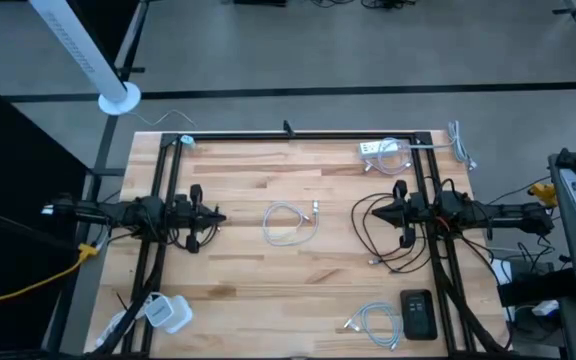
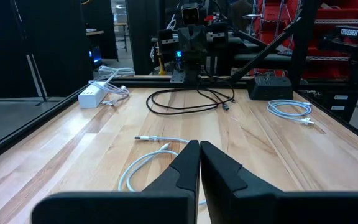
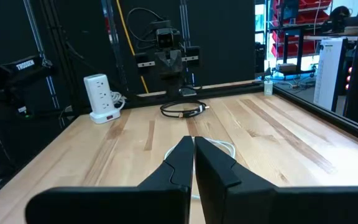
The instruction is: Plug in charger cables
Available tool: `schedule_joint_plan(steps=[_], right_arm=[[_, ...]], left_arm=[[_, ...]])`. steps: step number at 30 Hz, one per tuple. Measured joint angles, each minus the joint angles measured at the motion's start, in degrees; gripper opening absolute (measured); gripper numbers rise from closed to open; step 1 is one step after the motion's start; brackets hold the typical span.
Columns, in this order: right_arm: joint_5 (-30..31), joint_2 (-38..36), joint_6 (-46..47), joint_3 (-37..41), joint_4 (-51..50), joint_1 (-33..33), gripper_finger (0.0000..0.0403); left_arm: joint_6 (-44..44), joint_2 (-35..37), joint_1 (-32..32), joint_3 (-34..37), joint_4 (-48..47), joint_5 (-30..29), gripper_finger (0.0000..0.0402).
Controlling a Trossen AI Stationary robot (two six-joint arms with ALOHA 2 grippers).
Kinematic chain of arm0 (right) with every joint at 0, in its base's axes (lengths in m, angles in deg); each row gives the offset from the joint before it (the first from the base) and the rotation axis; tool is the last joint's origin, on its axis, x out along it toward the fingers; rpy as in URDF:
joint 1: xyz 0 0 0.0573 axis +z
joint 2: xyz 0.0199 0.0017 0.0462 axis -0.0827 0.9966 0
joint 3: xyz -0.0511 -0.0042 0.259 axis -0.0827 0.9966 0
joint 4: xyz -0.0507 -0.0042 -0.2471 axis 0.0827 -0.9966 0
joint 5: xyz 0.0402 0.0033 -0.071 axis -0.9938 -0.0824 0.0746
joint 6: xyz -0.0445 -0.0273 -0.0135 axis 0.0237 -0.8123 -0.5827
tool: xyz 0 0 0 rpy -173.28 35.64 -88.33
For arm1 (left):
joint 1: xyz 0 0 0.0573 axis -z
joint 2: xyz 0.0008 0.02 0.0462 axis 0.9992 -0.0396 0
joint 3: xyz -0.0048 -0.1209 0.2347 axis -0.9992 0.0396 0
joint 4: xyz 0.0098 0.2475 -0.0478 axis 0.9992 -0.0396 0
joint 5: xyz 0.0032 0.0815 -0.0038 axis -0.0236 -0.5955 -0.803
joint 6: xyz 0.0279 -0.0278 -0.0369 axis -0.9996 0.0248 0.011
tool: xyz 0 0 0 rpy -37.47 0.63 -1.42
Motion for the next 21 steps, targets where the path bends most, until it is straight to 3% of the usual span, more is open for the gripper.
schedule_joint_plan(steps=[17,19,21], right_arm=[[-0.01,0.01,-0.04,0.0,0.0,-0.01,0.0],[0.14,0.01,-4.73,0.0,0.71,-0.01,0.0],[0.11,-0.01,-15.4,-0.02,1.59,-0.01,0.0]], left_arm=[[0.0,0.02,0.0,-0.02,0.0,-0.01,0.0],[0.0,0.0,0.01,-0.01,0.0,0.0,0.0],[0.0,0.0,0.02,0.0,0.0,-0.02,0.0]])
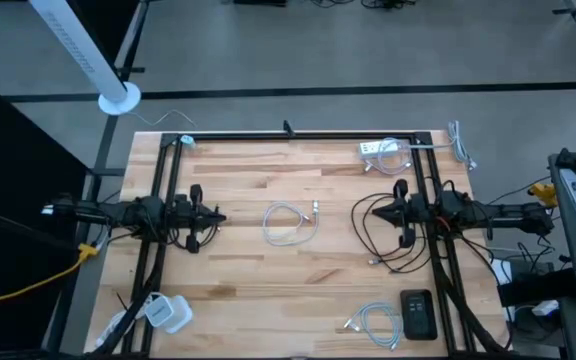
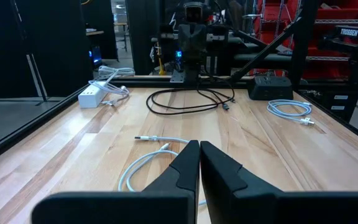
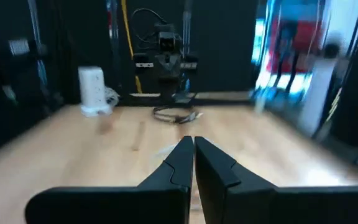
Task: Plug in charger cables
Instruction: Insert the left black charger cable into the bottom white outlet extension
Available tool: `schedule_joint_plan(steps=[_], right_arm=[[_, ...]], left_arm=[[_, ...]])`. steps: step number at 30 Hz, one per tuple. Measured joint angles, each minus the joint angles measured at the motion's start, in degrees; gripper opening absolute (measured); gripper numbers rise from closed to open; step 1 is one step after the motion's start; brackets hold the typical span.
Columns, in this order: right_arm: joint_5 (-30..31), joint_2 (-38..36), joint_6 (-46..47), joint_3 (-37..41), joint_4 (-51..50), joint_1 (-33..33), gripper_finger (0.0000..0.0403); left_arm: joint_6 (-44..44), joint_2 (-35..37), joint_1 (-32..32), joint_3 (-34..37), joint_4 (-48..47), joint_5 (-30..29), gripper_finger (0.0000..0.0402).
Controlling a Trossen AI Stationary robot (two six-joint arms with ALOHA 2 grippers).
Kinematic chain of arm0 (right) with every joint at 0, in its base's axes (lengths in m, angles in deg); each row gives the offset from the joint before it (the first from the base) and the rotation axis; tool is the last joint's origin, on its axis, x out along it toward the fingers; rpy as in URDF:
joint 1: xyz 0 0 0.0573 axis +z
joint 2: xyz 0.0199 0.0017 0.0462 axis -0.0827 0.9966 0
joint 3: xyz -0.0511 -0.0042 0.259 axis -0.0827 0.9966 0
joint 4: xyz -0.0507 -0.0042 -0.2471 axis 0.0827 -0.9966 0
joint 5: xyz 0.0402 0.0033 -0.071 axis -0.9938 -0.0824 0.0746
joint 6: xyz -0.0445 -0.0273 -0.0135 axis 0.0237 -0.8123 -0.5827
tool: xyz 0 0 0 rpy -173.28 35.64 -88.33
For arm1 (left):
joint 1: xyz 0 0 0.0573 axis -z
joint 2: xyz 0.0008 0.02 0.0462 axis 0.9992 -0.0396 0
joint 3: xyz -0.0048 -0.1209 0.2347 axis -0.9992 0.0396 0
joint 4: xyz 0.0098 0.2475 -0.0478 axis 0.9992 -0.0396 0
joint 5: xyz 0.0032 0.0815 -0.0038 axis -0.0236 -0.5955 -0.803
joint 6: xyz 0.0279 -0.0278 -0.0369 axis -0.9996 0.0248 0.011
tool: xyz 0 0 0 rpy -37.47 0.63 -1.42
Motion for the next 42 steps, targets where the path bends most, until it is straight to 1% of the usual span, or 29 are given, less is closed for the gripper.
schedule_joint_plan(steps=[3,5,6,7,8,9,13,15,16,18,21,23,25,27,29,31,33,35,38,40,42], right_arm=[[-0.03,0.02,-15.48,0.0,-0.26,0.02,0.0],[-0.12,0.02,-22.08,0.0,0.06,0.02,0.0],[-0.12,0.04,-22.73,0.0,1.04,0.02,0.0],[0.04,0.04,-21.07,0.0,2.34,0.01,0.0],[0.68,0.04,-16.56,0.0,3.44,0.02,0.0],[1.84,0.07,-10.09,-0.02,4.08,0.02,0.0],[5.74,1.22,22.7,-0.02,7.16,0.02,0.0],[6.74,1.34,34.51,-0.02,8.15,0.02,0.0],[7.41,1.45,38.09,-0.02,8.08,0.0,0.0],[8.58,1.47,41.13,0.0,7.78,0.01,0.0],[8.9,1.48,40.96,0.0,7.96,0.01,0.0],[8.9,1.47,41.77,0.0,7.93,0.0,0.0],[8.9,1.44,42.13,0.0,7.98,0.01,0.0],[8.9,1.49,42.47,0.0,7.92,0.02,0.0],[9.32,1.46,42.81,0.0,8.04,0.01,0.0],[13.11,1.58,41.65,0.0,8.56,0.0,0.0],[16.52,1.84,41.41,0.0,8.57,0.0,0.0],[17.8,2.35,40.34,0.0,8.57,0.0,0.0],[17.13,3.6,37.5,0.0,8.28,0.0,0.0],[14.74,4.49,36.97,0.0,6.36,0.0,0.0005],[11.34,5.42,37.31,0.0,2.68,0.0,0.0022]], left_arm=[[0.0,0.0,-0.02,0.0,0.0,0.0,0.0],[0.0,0.0,-0.02,-0.02,0.0,0.0,0.0],[0.02,0.0,0.0,-0.01,0.0,0.01,0.0],[0.0,0.0,0.0,-0.02,-0.01,0.02,0.0],[0.0,0.0,-0.01,0.0,0.0,0.01,0.0],[0.0,0.0,0.0,-0.02,-0.01,0.0,0.0],[0.0,0.0,-0.02,-0.02,0.02,0.0,0.0],[0.0,0.0,-0.01,0.03,0.51,-0.02,0.0],[0.0,0.0,0.0,0.03,1.12,-0.02,0.0],[0.0,0.02,-0.01,0.03,2.04,-0.04,0.0],[0.68,0.0,-0.02,0.03,5.46,-0.13,0.0],[3.72,0.02,-0.09,-0.35,6.57,-0.41,0.0],[8.62,-0.84,-0.14,-2.86,2.37,-0.58,0.0],[14.77,-2.86,-0.36,-7.59,-6.41,-2.34,0.0001],[21.32,-6.9,-0.39,-12.91,-17.28,-6.93,0.0008],[27.84,-12.68,-0.43,-18.1,-26.7,-9.85,0.0023],[32.12,-19.64,-0.44,-23.3,-31.08,-10.1,0.0045],[35.8,-26.92,-0.42,-28.04,-33.99,-9.68,0.0073],[41.1,-38.34,-0.46,-34.33,-37.1,-9.07,0.0123],[43.83,-45.5,-0.8,-38.26,-40.55,-8.98,0.0158],[45.07,-52.18,-1.27,-42.19,-45.48,-8.94,0.019]])
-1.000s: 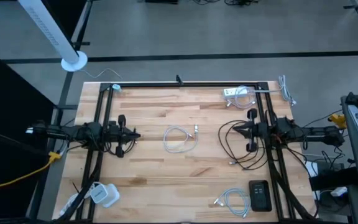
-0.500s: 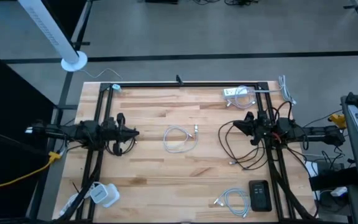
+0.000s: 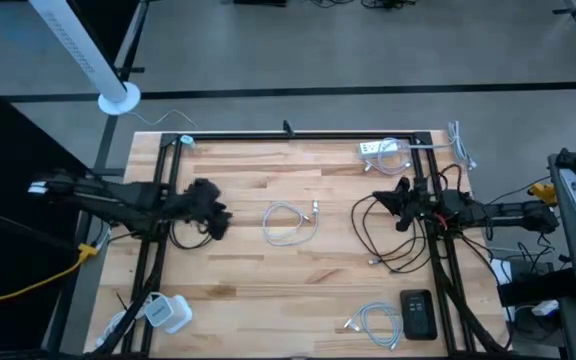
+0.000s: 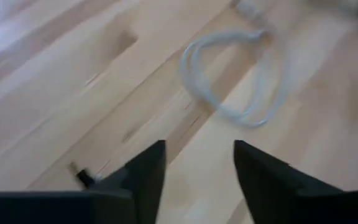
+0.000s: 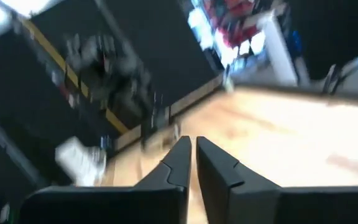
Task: Plug in charger cables
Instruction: Insert the left black charger cable into the bottom white outlet extension
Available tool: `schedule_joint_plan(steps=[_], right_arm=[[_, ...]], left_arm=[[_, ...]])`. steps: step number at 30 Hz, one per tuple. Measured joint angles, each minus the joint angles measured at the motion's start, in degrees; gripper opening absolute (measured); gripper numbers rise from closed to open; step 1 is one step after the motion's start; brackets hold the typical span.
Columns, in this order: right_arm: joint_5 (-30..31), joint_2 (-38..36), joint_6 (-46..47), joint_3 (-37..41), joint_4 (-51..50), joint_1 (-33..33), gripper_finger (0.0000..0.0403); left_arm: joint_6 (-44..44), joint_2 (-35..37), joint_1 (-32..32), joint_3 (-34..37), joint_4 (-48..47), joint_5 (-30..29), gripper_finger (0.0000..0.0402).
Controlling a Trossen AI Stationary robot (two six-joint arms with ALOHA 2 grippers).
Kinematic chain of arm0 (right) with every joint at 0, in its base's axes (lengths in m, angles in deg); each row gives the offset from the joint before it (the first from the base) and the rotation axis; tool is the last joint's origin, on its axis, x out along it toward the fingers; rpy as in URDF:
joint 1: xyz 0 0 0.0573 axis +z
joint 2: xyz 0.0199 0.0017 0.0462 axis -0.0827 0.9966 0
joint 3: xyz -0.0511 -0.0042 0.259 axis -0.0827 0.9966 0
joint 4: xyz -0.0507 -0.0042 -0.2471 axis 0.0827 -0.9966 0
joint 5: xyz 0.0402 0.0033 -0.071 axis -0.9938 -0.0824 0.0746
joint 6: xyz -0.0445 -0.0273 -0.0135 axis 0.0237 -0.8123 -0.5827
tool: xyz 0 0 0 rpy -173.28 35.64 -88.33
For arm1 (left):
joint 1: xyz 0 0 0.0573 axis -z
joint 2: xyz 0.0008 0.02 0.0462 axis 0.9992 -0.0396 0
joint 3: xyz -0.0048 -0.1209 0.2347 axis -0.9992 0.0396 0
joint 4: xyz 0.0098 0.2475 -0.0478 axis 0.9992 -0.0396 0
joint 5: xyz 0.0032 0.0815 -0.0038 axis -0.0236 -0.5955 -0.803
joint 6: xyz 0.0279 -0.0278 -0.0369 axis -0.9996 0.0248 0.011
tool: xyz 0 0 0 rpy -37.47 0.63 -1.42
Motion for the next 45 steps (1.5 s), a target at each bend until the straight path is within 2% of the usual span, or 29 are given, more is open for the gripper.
schedule_joint_plan(steps=[4,6,10,15,20,27,30,33,37,41,45], right_arm=[[-11.53,2.87,0.63,-0.02,-5.7,0.13,0.0086],[-14.72,5.19,0.14,-0.02,-5.23,0.63,0.0124],[-14.42,8.71,-8.01,0.0,-3.2,1.71,0.0186],[-13.03,12.12,-9.94,0.0,2.93,1.66,0.0221],[-13.16,13.96,-6.43,0.0,4.79,1.68,0.0219],[-13.58,14.12,-3.01,0.0,5.02,3.11,0.0202],[-13.6,14.08,-1.32,0.0,6.25,4.33,0.0199],[-12.98,14.08,-0.23,0.0,6.51,5.52,0.0199],[-11.85,14.12,0.35,0.0,6.24,6.08,0.0194],[-11.47,14.13,0.75,0.0,6.08,6.16,0.0186],[-8.76,14.16,0.57,0.0,6.12,6.19,0.0176]], left_arm=[[6.69,-11.97,-1.86,-6.19,-10.84,-0.05,0.0236],[10.48,-17.08,-3.11,-8.56,-15.59,-0.04,0.0247],[14.51,-25.24,-5.17,-10.89,-18.5,-0.58,0.0248],[17.72,-33.09,-7.52,-10.93,-19.18,-0.58,0.0227],[17.79,-38.01,-8.45,-10.81,-21.05,-1.83,0.0204],[17.75,-40.79,-9.41,-10.79,-17.17,-2.38,0.0174],[18.1,-41.46,-9.57,-10.7,-16.72,-4.88,0.0153],[18.57,-41.36,-9.57,-10.7,-16.36,-4.65,0.0106],[18.79,-40.89,-9.24,-10.7,-16.33,-4.51,0.0017],[18.6,-40.89,-8.78,-10.85,-16.22,-1.77,0.0013],[15.52,-38.82,-5.64,-13.06,-12.16,-2.6,0.0013]])
